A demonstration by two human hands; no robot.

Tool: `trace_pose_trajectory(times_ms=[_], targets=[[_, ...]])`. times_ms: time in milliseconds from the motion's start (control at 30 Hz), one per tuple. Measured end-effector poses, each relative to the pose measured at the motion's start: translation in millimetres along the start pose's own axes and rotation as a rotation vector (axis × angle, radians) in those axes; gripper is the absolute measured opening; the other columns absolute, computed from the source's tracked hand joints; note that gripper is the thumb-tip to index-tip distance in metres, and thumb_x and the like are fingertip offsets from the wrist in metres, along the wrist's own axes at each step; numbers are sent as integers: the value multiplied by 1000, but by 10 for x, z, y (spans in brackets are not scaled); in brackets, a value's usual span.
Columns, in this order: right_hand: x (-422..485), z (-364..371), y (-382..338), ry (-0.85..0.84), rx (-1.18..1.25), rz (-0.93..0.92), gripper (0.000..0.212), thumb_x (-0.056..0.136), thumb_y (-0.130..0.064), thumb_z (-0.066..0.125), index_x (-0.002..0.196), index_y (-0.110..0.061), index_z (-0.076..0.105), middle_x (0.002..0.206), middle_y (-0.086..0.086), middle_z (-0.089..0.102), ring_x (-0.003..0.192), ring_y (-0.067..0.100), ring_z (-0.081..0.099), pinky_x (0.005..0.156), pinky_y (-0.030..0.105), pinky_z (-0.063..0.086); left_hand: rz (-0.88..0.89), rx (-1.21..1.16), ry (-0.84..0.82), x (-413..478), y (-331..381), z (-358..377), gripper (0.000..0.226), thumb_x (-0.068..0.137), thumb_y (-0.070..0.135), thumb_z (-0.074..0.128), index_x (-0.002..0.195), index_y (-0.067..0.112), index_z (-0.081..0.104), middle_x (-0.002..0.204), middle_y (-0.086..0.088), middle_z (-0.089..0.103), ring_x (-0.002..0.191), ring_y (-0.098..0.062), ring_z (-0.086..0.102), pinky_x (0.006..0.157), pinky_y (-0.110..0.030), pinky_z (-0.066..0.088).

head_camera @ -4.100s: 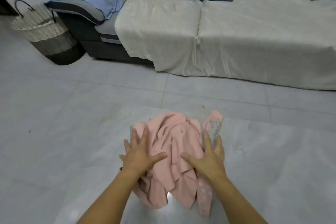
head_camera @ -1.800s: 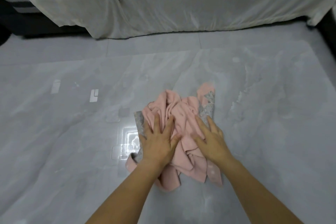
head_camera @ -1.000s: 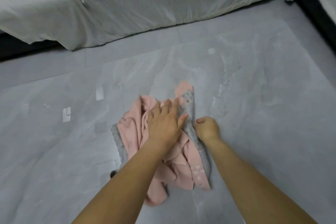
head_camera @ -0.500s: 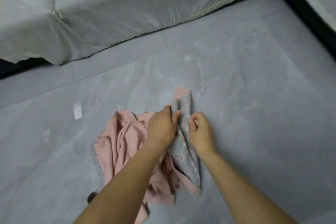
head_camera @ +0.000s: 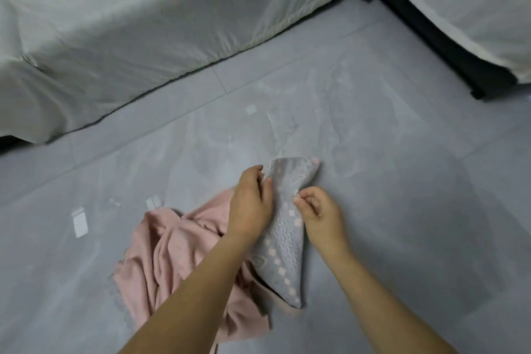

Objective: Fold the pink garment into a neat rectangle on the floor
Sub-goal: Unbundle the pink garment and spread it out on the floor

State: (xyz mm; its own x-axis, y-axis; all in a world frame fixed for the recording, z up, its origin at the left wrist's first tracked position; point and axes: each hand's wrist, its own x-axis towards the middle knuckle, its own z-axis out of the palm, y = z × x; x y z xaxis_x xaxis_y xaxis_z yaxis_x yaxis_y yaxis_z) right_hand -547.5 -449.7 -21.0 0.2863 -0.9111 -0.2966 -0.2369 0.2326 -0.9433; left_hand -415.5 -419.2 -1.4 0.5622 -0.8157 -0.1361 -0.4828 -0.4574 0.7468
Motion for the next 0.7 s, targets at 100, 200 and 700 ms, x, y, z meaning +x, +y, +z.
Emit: trace_pose_trajectory(times_ms=[100, 200, 700], targets=[[-27, 122, -68, -103, 359, 215, 21, 94, -6, 49, 87, -18, 64, 93, 7, 69, 85, 10, 66, 76, 18, 50, 21, -31, -49, 35, 3, -28, 14, 95, 27, 45, 92, 14, 42, 70, 6, 50, 70, -24, 54, 65, -34, 41], [-26, 296, -76, -107, 695, 445, 13, 94, 4, 43, 99, -5, 51, 98, 19, 64, 80, 26, 71, 68, 27, 57, -46, -41, -150, 75, -30, -69, 30, 89, 31, 57, 110, 15, 41, 75, 6, 54, 76, -22, 59, 71, -32, 45], [225, 426, -8, 58, 239, 322, 86, 74, -15, 76, 140, -32, 23, 112, 3, 48, 102, 15, 53, 79, 17, 45, 14, -57, -150, 359, 121, -401, 27, 90, 25, 55, 71, 11, 44, 61, 4, 44, 57, -9, 43, 57, -24, 38]])
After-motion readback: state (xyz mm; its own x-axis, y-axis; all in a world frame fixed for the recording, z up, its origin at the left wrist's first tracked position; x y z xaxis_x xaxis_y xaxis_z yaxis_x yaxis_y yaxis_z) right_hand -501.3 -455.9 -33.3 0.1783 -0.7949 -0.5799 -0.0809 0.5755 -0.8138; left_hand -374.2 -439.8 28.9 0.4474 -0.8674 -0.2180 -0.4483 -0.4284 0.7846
